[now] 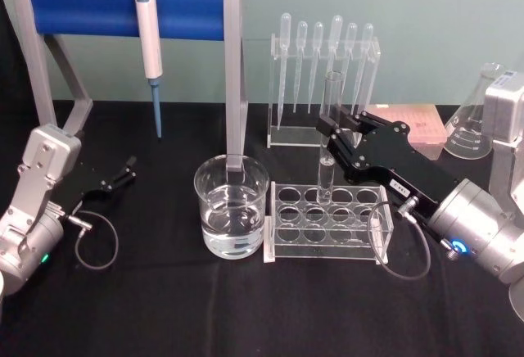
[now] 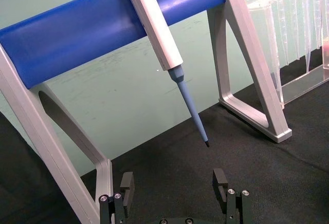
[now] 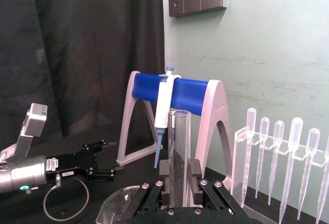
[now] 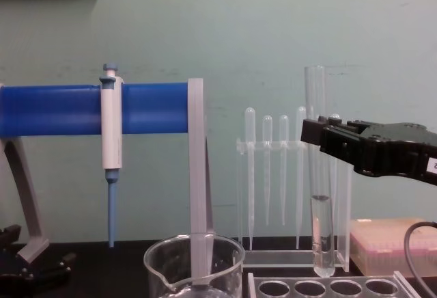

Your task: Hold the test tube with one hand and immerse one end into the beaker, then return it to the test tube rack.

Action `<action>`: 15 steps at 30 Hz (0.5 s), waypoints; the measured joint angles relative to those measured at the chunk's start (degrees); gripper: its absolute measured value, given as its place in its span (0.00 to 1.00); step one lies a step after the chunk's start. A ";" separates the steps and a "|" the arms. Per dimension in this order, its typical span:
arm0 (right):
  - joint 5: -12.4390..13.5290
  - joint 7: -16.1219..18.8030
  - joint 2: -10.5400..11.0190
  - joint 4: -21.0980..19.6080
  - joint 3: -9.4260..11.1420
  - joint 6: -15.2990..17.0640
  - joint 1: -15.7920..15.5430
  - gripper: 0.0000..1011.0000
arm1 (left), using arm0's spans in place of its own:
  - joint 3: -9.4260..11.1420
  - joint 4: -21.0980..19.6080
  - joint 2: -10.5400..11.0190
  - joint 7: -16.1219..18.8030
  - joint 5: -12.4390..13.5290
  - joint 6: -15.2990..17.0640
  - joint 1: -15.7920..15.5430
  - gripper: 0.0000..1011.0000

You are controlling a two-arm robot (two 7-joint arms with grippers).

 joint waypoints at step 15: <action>-0.07 -0.49 -0.08 -0.71 0.01 -0.10 -0.14 0.22 | 0.00 0.00 0.00 0.00 0.00 0.00 0.00 0.99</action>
